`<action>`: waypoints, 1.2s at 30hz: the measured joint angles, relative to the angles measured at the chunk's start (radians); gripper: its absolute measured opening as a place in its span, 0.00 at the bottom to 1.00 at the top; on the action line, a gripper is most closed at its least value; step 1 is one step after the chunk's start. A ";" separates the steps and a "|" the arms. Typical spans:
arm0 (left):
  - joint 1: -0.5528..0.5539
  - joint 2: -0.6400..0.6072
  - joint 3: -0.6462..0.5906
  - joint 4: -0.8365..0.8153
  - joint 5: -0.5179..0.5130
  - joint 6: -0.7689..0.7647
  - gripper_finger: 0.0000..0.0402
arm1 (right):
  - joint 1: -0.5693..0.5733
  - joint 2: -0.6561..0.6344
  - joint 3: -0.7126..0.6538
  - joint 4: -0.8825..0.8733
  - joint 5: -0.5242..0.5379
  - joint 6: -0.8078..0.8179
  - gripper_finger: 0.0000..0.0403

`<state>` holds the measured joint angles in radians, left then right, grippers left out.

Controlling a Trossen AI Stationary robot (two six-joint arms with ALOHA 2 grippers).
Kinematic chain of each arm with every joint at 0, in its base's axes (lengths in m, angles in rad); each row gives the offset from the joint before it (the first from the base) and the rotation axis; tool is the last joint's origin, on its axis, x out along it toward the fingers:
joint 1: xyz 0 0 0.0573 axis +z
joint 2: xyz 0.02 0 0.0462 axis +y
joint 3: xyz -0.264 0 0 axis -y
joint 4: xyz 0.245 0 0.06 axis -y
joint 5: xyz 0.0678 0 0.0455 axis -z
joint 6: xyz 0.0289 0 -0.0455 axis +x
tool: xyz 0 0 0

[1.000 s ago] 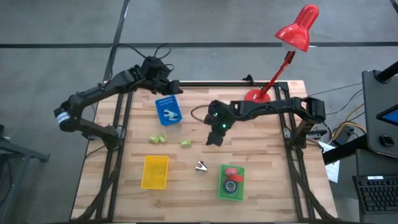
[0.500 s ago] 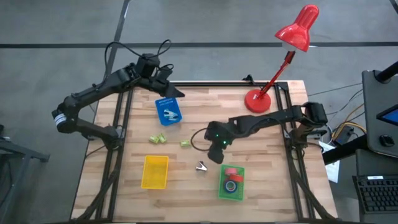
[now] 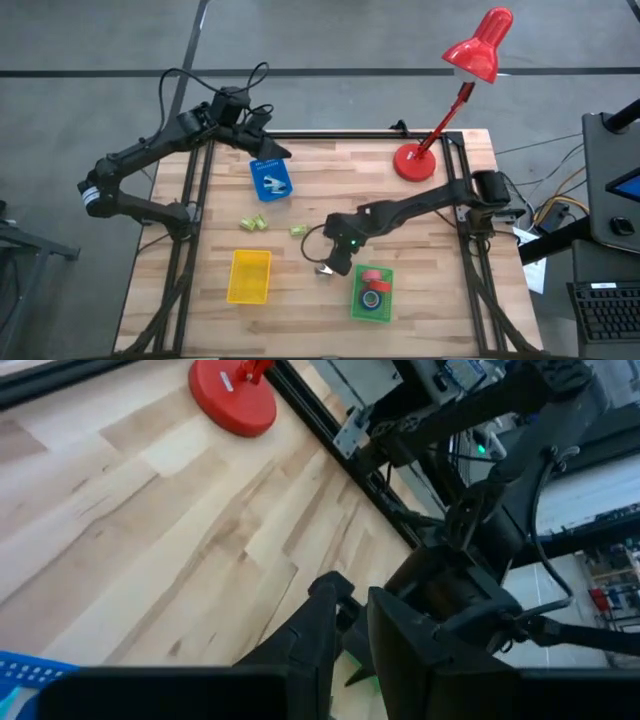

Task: Pick and place Stapler, Stapler remover, tape
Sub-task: Put the gray staple remover into the blue bin

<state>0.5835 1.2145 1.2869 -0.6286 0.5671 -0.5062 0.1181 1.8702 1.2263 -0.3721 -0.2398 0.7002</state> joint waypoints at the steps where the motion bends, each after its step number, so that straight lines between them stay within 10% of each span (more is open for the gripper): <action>1: 0.000 0.000 0.000 -0.001 0.000 0.004 0.16 | 0.003 0.012 0.003 -0.006 0.006 -0.006 0.34; 36: 0.001 -0.009 0.000 -0.046 -0.003 0.039 0.16 | 0.006 0.175 0.154 -0.026 0.013 -0.071 0.20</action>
<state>0.5842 1.2053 1.2865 -0.6743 0.5644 -0.4671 0.1242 2.0453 1.3799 -0.3977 -0.2266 0.6289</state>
